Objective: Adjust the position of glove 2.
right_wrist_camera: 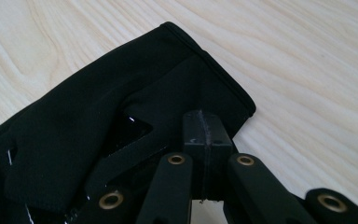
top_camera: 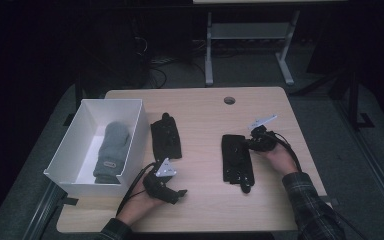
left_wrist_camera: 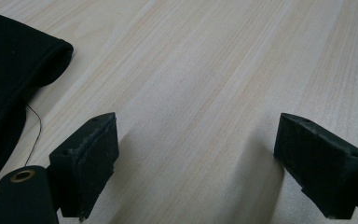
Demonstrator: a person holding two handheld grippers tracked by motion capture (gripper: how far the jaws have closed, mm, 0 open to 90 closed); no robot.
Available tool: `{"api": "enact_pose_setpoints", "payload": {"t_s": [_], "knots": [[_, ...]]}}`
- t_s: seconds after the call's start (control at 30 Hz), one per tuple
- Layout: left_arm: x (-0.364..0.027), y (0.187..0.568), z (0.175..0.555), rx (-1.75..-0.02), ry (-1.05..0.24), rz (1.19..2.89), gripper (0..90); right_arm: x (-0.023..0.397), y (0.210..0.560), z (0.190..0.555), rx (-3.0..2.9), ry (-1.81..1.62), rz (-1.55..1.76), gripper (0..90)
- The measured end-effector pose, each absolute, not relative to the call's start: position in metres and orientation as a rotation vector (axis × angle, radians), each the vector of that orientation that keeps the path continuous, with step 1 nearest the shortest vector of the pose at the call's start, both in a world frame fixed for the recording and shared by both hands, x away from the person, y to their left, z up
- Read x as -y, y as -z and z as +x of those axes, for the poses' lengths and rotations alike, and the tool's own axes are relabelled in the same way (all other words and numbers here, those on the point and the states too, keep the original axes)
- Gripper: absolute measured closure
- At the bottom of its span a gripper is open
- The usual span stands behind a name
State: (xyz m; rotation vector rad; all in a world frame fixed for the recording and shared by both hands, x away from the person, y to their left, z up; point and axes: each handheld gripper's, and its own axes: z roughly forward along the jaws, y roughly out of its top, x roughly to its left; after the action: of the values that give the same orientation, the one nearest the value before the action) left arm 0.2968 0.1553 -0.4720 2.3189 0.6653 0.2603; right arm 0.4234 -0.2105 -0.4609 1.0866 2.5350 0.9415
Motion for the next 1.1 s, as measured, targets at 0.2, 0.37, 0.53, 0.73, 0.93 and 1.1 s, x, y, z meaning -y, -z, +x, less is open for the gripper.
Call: {"api": "enact_pose_setpoints", "payload": {"t_s": [0.2,0.37,0.53,0.73,0.93,1.1], "knots": [[-0.155,0.472,0.297,-0.663,-0.26,2.319,13.1,0.222,0.46,0.416,-2.522,-0.899,1.096,90.0],[-0.155,0.472,0.297,-0.664,-0.261,2.319,13.1,0.242,0.457,0.4,-2.509,-0.826,1.137,90.0],[-0.155,0.472,0.297,-0.665,-0.262,2.319,13.1,0.259,0.455,0.376,-2.521,-0.797,1.145,90.0],[-0.155,0.472,0.297,-0.668,-0.263,2.319,13.1,0.265,0.454,0.341,-2.561,-0.798,1.115,90.0],[-0.155,0.473,0.297,-0.666,-0.266,2.313,13.1,0.249,0.454,0.298,-2.681,-0.875,1.021,90.0],[-0.154,0.473,0.297,-0.666,-0.265,2.314,13.0,0.228,0.454,0.282,-2.752,-0.918,0.927,90.0]]}}
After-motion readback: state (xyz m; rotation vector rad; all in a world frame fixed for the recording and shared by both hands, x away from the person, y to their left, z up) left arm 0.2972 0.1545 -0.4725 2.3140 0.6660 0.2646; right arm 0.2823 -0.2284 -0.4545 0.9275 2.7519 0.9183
